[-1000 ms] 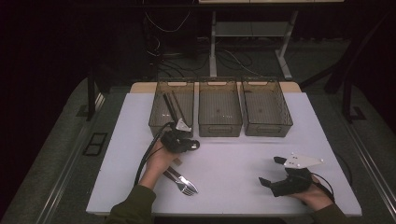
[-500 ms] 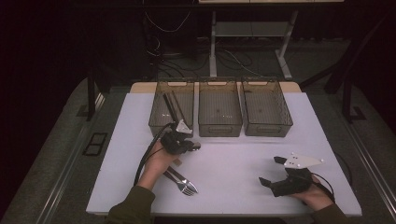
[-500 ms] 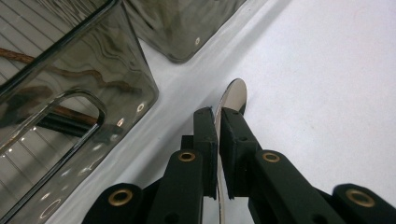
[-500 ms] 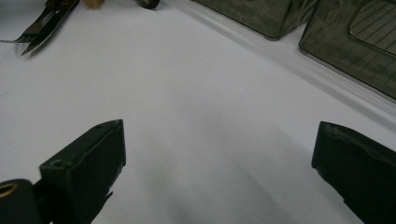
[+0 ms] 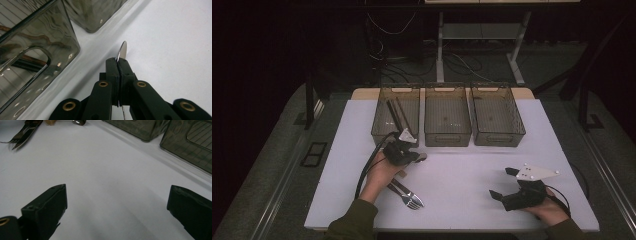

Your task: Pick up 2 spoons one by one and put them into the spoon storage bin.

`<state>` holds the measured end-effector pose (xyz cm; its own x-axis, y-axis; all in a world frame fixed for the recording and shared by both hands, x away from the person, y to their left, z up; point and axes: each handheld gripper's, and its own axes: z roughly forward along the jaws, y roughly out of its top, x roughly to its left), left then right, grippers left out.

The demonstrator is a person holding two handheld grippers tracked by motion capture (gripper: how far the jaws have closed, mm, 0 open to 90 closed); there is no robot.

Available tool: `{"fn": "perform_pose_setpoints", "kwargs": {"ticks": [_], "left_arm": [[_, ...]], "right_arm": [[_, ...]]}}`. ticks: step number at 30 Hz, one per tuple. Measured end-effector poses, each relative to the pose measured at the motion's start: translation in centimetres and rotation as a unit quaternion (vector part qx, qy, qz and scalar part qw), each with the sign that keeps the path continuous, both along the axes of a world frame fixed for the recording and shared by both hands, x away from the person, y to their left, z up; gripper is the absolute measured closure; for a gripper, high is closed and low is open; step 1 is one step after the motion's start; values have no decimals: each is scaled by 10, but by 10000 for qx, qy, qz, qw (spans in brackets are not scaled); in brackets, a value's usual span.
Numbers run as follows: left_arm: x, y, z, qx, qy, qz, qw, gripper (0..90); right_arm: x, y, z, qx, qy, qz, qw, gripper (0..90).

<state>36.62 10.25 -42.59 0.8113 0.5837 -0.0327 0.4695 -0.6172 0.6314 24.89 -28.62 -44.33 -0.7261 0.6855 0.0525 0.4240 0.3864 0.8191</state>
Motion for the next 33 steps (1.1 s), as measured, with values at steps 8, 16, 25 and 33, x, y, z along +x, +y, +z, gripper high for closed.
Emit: {"fn": "perform_pose_setpoints", "kwargs": {"ticks": [8,16,25,33], "left_arm": [[-3,-2,4,-115,32,-73,9999,888],[-8,-2,12,-229,-88,-70,9997,887],[-9,1,25,-469,-169,-135,9987,887],[-6,-4,36,-736,-225,-226,9968,887]], "right_arm": [[0,0,1,40,-15,-2,10000,31],[0,0,1,201,-1,-49,9998,31],[3,1,2,379,-2,-191,9991,30],[3,0,0,272,10,-148,9995,31]]}}
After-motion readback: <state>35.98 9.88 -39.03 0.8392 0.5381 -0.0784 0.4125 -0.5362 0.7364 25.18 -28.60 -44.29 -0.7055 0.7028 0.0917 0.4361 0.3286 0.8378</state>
